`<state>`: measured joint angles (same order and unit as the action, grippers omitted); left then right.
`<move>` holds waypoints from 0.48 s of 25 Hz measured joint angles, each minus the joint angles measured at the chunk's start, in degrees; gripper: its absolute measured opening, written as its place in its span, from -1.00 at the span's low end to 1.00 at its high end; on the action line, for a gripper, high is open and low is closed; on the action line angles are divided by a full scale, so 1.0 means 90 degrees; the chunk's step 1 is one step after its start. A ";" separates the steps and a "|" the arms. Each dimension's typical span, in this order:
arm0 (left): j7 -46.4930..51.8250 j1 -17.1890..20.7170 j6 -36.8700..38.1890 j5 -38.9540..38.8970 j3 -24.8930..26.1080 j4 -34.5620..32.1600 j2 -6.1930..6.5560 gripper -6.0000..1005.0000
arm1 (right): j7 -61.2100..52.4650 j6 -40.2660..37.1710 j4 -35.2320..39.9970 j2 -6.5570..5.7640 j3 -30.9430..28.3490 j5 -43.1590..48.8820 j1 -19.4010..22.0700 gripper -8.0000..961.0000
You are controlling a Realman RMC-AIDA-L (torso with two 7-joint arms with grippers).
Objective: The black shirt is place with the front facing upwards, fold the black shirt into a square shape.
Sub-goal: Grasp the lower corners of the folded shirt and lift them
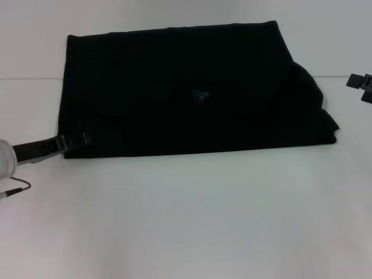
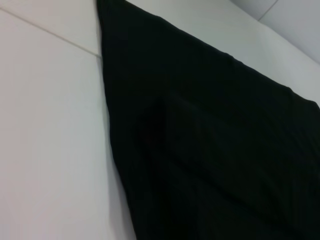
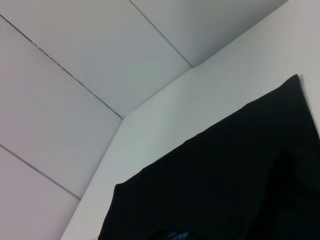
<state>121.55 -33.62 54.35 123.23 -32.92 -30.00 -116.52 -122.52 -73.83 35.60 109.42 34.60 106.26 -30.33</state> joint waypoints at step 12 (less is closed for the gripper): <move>0.0400 -0.0065 -0.0105 0.0172 -0.0367 -0.0089 -0.0042 0.43 | 0.0000 -0.0047 -0.0010 0.0001 -0.0053 0.0000 0.0021 0.93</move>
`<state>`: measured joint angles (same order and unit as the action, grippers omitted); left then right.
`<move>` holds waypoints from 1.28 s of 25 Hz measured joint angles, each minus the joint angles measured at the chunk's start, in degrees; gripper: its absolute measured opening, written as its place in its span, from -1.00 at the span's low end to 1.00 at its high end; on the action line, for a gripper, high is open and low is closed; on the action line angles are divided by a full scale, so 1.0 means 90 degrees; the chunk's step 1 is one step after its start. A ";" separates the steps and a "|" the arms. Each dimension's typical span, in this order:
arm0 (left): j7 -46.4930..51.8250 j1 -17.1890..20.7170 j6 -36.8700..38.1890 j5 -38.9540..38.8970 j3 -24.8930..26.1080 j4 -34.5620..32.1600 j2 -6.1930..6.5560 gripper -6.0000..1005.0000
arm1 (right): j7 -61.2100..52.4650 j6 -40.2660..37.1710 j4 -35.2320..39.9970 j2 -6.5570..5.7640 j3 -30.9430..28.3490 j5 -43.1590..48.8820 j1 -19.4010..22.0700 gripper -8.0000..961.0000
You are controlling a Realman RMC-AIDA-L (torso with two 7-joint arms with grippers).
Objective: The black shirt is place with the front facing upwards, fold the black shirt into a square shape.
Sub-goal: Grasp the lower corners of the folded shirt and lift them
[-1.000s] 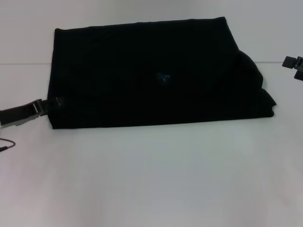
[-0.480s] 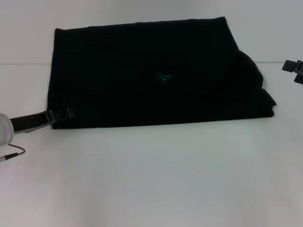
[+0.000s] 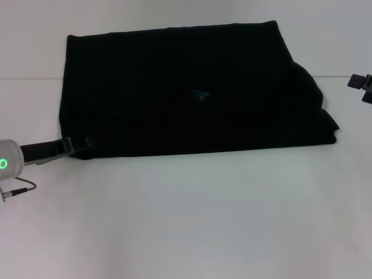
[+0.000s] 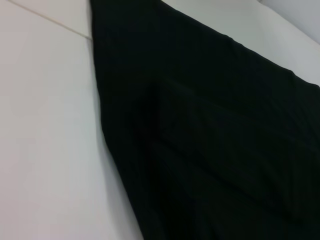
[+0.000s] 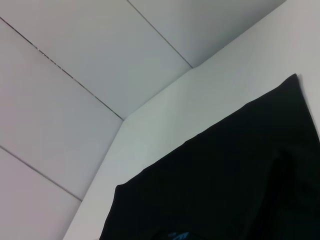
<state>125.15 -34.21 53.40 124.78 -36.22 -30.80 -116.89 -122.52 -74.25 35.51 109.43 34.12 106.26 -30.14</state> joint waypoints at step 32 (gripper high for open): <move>0.1065 -0.0559 0.0582 0.0004 0.0147 -0.0303 0.0340 -0.99 | -0.2658 0.0000 0.0103 -0.0803 0.0070 0.4008 -0.1252 0.93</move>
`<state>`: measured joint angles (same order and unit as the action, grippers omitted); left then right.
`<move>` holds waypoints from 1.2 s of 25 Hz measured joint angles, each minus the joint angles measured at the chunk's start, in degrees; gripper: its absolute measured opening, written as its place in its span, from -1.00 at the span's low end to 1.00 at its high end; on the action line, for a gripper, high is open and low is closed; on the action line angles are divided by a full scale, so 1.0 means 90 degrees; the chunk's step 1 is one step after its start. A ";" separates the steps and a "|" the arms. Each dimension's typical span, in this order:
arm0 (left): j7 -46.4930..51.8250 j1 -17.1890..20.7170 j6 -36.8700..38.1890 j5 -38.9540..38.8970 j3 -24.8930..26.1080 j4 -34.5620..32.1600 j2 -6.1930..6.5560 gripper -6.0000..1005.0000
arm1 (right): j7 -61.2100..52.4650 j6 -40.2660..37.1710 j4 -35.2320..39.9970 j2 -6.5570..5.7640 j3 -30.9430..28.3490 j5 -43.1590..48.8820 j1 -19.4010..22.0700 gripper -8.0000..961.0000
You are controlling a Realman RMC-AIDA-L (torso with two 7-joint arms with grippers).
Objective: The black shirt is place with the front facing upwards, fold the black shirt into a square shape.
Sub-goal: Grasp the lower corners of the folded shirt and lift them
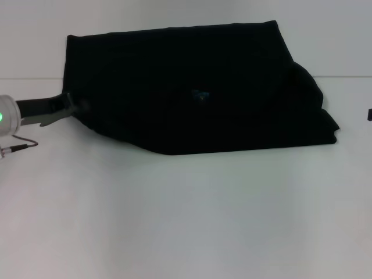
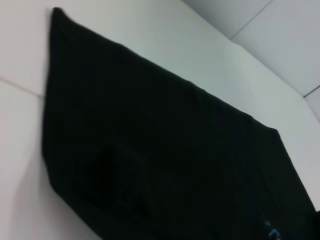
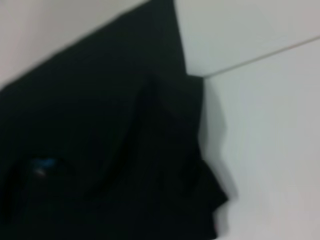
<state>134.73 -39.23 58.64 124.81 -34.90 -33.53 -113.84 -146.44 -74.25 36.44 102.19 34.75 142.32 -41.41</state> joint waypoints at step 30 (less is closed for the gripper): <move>-0.0024 -0.0131 -0.0031 -0.0062 -0.0012 -0.0005 -0.0070 -0.99 | -0.0015 0.3864 -0.1031 0.1359 0.1654 0.0937 -0.0831 0.93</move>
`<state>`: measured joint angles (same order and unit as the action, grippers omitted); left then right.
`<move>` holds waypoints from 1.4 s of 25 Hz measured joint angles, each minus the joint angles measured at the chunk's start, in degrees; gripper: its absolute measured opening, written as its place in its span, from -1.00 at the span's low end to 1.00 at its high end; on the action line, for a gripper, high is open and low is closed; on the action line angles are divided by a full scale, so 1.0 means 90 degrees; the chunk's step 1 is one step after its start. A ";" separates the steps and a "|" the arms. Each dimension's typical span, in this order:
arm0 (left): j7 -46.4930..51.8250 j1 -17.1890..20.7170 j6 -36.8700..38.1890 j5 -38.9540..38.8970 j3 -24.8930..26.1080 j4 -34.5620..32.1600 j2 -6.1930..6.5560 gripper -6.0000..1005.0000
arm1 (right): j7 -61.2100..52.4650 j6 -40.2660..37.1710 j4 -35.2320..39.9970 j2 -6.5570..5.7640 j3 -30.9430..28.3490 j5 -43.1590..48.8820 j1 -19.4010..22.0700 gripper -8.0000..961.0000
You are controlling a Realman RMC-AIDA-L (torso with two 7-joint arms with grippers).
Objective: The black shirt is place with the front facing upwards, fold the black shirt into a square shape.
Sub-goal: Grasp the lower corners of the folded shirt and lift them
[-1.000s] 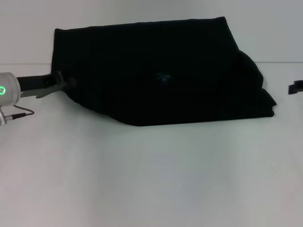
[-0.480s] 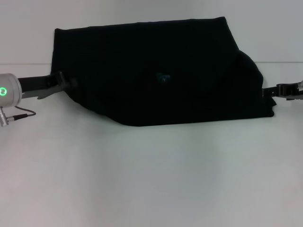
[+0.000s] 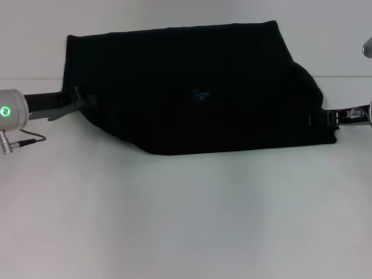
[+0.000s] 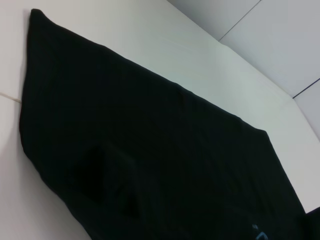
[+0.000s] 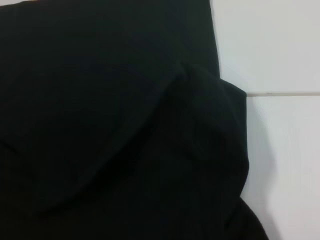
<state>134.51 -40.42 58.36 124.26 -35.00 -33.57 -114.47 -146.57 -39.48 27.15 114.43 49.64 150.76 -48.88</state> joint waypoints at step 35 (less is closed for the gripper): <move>0.0020 0.0049 0.0000 -0.0010 0.0017 0.0000 -0.0074 -0.99 | 0.0069 0.0292 -0.0378 0.0006 -0.0006 0.0028 -0.0102 0.93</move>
<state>134.70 -39.98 58.35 124.17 -34.85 -33.58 -115.13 -145.95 -36.85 23.75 114.48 49.58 151.02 -49.80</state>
